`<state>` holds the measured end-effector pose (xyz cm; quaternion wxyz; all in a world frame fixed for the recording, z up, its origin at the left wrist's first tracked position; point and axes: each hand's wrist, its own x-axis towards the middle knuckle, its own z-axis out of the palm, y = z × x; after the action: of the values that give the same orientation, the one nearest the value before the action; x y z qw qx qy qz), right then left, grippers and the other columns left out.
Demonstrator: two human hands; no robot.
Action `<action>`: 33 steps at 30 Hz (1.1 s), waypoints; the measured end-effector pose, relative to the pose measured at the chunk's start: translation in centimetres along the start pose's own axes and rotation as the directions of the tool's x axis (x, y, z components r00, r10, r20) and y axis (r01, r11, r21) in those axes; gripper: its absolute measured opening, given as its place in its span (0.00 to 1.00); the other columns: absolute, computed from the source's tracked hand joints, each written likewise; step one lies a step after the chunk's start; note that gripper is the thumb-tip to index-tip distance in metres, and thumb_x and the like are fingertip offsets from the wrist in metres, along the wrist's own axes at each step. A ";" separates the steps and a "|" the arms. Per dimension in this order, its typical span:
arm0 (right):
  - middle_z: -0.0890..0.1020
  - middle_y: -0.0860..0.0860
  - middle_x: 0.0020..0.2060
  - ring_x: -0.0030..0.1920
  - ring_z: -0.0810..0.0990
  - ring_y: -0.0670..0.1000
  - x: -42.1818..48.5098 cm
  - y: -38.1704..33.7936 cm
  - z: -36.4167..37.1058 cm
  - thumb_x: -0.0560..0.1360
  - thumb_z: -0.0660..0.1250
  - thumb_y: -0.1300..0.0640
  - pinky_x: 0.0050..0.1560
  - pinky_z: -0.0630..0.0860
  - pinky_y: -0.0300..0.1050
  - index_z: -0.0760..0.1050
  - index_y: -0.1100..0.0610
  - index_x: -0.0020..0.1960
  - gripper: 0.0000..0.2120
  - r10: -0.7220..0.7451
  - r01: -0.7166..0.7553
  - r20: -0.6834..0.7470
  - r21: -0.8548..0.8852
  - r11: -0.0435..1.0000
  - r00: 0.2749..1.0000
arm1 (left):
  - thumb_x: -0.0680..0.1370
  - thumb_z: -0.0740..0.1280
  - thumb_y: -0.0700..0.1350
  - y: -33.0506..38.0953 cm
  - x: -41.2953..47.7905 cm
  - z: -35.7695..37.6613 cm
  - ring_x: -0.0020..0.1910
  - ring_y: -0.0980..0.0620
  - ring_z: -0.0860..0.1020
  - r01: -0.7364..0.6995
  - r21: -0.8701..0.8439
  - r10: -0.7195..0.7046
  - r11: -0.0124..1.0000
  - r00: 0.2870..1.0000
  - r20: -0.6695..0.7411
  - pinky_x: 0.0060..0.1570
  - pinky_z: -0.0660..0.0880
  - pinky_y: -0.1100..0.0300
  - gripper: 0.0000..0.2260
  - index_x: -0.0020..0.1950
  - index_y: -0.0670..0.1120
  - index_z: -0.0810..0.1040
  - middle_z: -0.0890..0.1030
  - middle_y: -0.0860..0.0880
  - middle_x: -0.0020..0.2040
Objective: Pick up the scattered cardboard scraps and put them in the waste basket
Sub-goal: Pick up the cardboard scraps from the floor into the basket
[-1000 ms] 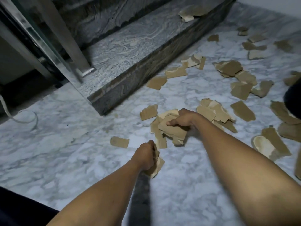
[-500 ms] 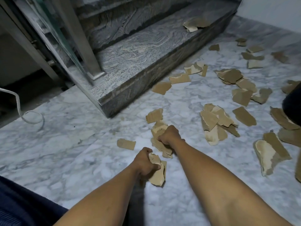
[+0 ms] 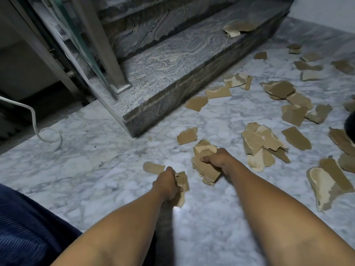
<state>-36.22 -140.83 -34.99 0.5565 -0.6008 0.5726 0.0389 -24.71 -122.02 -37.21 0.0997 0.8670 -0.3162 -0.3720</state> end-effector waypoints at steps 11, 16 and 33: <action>0.82 0.57 0.53 0.50 0.80 0.56 0.9 0.3 0.0 0.69 0.79 0.55 0.48 0.76 0.45 0.77 0.62 0.60 0.24 -0.050 0.051 0.020 -0.065 0.997 0.999 | 0.73 0.67 0.54 -4.5 3.9 -5.7 0.68 0.41 0.64 -0.013 0.412 0.029 0.911 0.999 -0.032 0.64 0.70 0.48 0.23 0.66 0.48 0.71 0.63 0.46 0.71; 0.82 0.54 0.51 0.48 0.80 0.55 0.7 0.2 -0.3 0.69 0.79 0.57 0.46 0.74 0.43 0.78 0.62 0.60 0.22 -0.070 0.071 0.031 -0.040 0.997 0.997 | 0.75 0.68 0.45 -3.2 3.7 -5.1 0.52 0.45 0.77 -0.015 0.147 0.022 0.989 0.998 -0.051 0.49 0.74 0.54 0.15 0.58 0.44 0.69 0.78 0.44 0.56; 0.67 0.59 0.71 0.68 0.69 0.64 4.0 0.1 -12.2 0.68 0.72 0.37 0.66 0.72 0.57 0.71 0.61 0.69 0.38 -0.011 -0.113 -0.390 -0.294 0.949 0.921 | 0.74 0.61 0.45 10.3 15.9 -3.8 0.64 0.39 0.67 -0.113 0.336 0.155 0.935 0.982 -0.103 0.60 0.68 0.47 0.13 0.58 0.45 0.73 0.70 0.42 0.62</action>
<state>-42.15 -152.10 -33.16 0.3299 -0.6613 0.6733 0.0236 -18.57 -140.20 -39.58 -0.0010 0.8698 -0.4252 -0.2502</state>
